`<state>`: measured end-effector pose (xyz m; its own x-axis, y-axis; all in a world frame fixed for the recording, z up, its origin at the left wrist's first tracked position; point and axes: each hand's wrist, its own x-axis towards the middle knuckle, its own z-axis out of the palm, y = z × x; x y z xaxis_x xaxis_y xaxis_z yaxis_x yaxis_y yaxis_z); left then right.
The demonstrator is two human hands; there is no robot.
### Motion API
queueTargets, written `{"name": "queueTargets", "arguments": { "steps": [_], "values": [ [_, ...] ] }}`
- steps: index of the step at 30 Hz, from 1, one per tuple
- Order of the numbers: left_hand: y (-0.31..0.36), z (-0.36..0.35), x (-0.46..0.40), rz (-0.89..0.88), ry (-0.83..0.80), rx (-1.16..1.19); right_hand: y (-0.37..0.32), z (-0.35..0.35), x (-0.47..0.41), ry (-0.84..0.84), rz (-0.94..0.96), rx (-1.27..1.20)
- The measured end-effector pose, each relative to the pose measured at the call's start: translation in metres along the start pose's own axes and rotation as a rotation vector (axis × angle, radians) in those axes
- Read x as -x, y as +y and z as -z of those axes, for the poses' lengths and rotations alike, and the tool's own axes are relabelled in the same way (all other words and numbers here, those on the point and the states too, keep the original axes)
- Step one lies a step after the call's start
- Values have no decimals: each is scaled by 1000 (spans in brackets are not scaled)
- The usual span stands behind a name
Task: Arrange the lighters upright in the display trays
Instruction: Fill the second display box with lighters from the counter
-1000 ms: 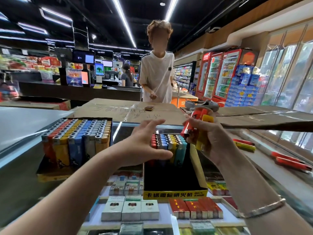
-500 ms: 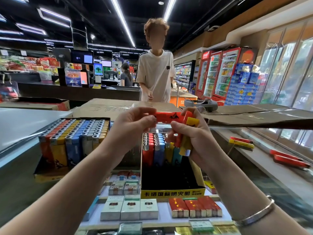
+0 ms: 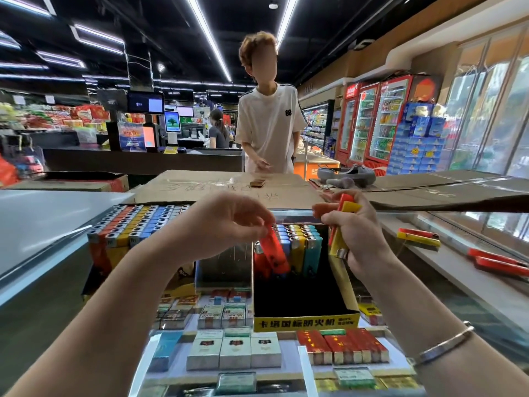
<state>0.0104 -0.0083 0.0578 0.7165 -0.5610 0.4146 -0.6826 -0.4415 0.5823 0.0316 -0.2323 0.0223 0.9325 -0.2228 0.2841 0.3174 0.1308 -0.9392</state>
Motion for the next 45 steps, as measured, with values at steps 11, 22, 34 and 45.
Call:
{"name": "queueTargets", "arguments": {
  "steps": [11, 22, 34, 45],
  "values": [
    [-1, -9, -1, -24, -64, -236, 1, -2, 1, 7, -74, 43],
    [-1, -10, -1, -69, -52, -350, 0, -4, 3, 8, -82, 79],
    [0, -17, -3, -56, -68, -479, -1, -5, 3, -14, -92, 101],
    [-5, -13, -3, 57, -39, -379, -7, -2, -1, 122, 59, 9]
  ]
}}
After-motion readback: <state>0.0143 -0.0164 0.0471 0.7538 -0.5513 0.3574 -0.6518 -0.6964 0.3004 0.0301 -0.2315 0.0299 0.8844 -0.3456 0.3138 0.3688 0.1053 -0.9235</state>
